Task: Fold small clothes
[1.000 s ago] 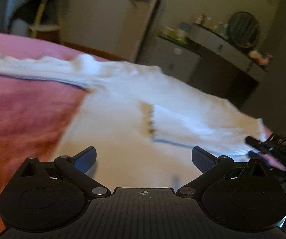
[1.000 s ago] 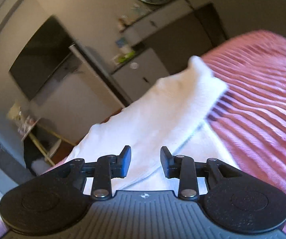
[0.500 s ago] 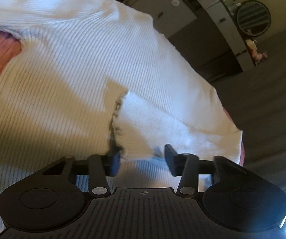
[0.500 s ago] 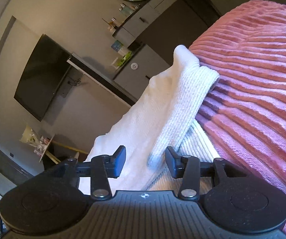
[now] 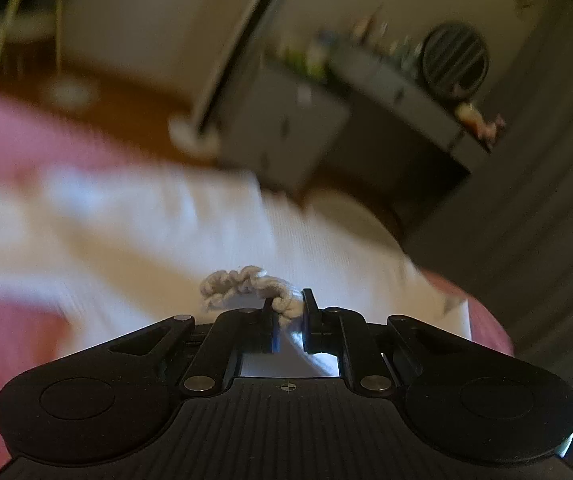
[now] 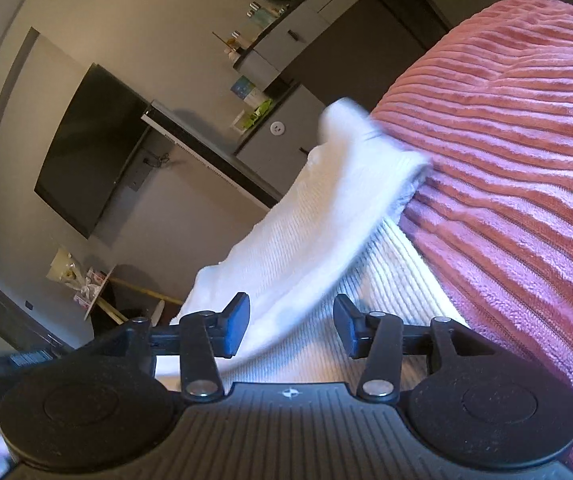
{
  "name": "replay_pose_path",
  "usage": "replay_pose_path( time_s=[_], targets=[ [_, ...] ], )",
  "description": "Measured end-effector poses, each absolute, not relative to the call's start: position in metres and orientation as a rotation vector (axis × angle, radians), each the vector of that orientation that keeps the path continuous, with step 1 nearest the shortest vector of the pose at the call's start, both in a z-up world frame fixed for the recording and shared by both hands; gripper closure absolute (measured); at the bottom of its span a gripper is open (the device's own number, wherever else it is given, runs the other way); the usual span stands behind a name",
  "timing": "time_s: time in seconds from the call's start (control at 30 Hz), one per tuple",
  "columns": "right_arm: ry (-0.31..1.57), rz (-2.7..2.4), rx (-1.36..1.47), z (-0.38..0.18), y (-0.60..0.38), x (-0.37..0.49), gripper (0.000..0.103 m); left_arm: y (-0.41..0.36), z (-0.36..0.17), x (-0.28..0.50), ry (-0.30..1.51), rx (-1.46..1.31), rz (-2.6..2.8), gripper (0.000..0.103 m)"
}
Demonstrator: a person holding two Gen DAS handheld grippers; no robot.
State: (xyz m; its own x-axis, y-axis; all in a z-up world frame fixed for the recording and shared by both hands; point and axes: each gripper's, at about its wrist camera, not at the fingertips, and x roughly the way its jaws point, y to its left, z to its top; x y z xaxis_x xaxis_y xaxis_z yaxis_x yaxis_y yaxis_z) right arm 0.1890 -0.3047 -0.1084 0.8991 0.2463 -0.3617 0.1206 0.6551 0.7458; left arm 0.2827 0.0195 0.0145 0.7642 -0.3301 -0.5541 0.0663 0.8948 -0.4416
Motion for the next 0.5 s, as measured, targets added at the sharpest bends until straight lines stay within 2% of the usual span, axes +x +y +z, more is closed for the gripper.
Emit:
replay_pose_path(
  time_s=[0.1,0.23,0.37,0.5],
  targets=[
    [0.466,0.065,0.866,-0.11,-0.306,0.191,0.057,0.032,0.026,0.283,0.633,-0.366,-0.16,0.09],
    [0.462,0.059,0.873,-0.111,-0.308,0.191,0.057,0.043,-0.009,0.293,0.728,-0.277,-0.044,0.09],
    [0.461,0.059,0.879,-0.113,-0.309,0.191,0.057,0.051,-0.046,0.297,0.839,-0.308,-0.012,0.086],
    [0.459,0.058,0.882,-0.113,-0.31,0.191,0.057,0.069,-0.049,0.298,0.823,-0.405,-0.023,0.08]
  ],
)
